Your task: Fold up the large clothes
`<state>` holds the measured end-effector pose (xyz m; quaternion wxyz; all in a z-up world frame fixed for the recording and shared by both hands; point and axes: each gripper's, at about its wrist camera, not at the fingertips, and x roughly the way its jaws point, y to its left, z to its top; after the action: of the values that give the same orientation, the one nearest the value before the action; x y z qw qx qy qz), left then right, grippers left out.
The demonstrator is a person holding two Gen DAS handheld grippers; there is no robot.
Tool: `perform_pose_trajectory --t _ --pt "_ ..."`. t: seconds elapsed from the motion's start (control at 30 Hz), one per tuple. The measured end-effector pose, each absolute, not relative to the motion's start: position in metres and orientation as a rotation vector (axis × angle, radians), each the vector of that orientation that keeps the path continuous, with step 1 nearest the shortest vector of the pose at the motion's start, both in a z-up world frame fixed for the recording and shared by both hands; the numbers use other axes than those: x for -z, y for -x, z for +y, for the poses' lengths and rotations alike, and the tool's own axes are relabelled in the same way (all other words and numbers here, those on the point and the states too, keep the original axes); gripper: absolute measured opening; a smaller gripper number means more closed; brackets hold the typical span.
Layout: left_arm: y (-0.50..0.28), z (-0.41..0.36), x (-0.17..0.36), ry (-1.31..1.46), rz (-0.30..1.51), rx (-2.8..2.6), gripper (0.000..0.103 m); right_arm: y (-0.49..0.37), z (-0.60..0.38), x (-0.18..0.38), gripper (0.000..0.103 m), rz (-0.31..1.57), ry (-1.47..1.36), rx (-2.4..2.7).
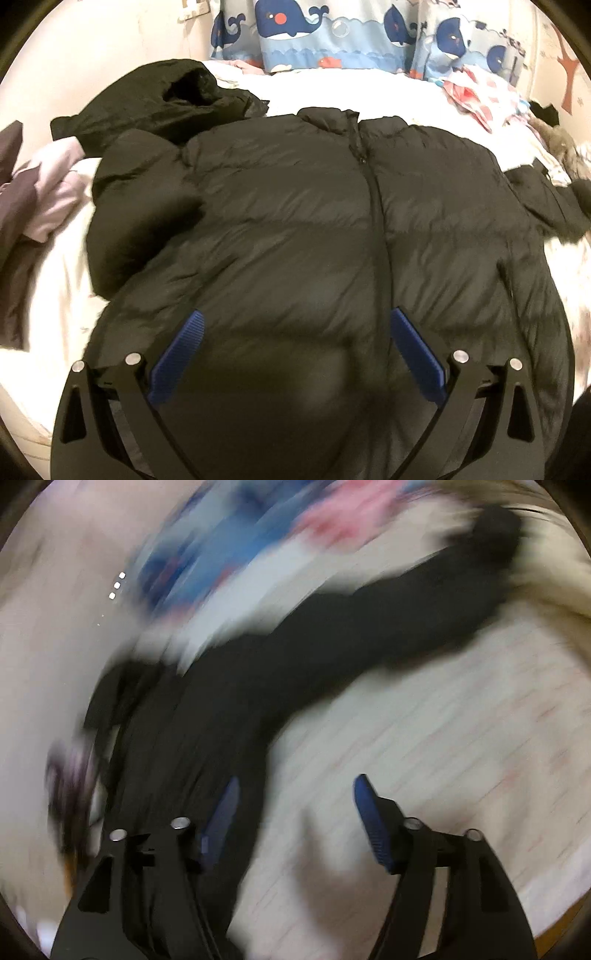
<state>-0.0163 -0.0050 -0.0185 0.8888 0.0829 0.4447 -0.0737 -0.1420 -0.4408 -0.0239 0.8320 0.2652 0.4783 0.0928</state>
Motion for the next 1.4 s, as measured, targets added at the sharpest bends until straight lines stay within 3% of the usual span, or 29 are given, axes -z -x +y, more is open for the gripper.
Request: perform_pose_trajectory --t 0.17,0.27,0.33,0.4,0.5,0.6,0.7,0.8,0.87,0.93,1.07,1.17,1.23,1.4 --pt "0.049 0.022 0.011 -0.184 0.907 0.158 0.096 0.178 -0.324 0.054 0.067 1.253 -0.338 -0.283" --pt "0.063 0.040 0.012 -0.169 0.915 0.151 0.096 0.198 -0.297 0.074 0.064 1.270 -0.353 -0.304" --pt "0.068 0.048 0.014 -0.178 0.926 0.140 0.096 0.190 -0.298 0.070 0.016 1.209 -0.382 -0.317" --pt "0.072 0.054 0.014 -0.181 0.936 0.128 0.096 0.189 -0.306 0.054 0.007 1.133 -0.414 -0.336" --pt "0.082 0.057 0.006 -0.163 0.932 0.142 0.096 0.193 -0.344 -0.010 0.006 0.974 -0.389 -0.276" --pt "0.092 0.051 -0.002 -0.175 0.905 0.178 0.096 0.194 -0.382 -0.027 0.006 1.000 -0.328 -0.183" --pt "0.095 0.044 0.003 -0.209 0.913 0.197 0.096 0.195 -0.391 0.025 0.010 1.297 -0.180 -0.109" --pt "0.096 0.055 0.008 -0.199 0.921 0.167 0.096 0.205 -0.400 0.013 0.022 1.277 -0.177 -0.081" --pt "0.093 0.076 0.009 -0.117 0.923 0.158 0.096 0.206 -0.411 -0.019 0.034 1.163 -0.201 -0.048" --pt "0.086 0.113 0.012 0.069 0.950 0.158 0.096 0.199 -0.411 -0.056 0.062 1.028 -0.207 -0.044" --pt "0.075 0.188 0.023 0.475 0.957 0.118 0.096 0.160 -0.372 -0.093 0.068 0.841 -0.195 -0.108" --pt "0.068 0.215 0.026 0.560 0.934 0.090 0.096 0.131 -0.360 -0.089 0.074 0.770 -0.228 -0.157" --pt "0.060 0.221 0.033 0.614 0.948 0.108 0.096 0.109 -0.361 -0.064 0.078 0.786 -0.287 -0.203" --pt "0.030 0.227 0.066 0.838 0.998 0.130 0.096 0.049 -0.350 0.053 0.078 1.085 -0.318 -0.195"
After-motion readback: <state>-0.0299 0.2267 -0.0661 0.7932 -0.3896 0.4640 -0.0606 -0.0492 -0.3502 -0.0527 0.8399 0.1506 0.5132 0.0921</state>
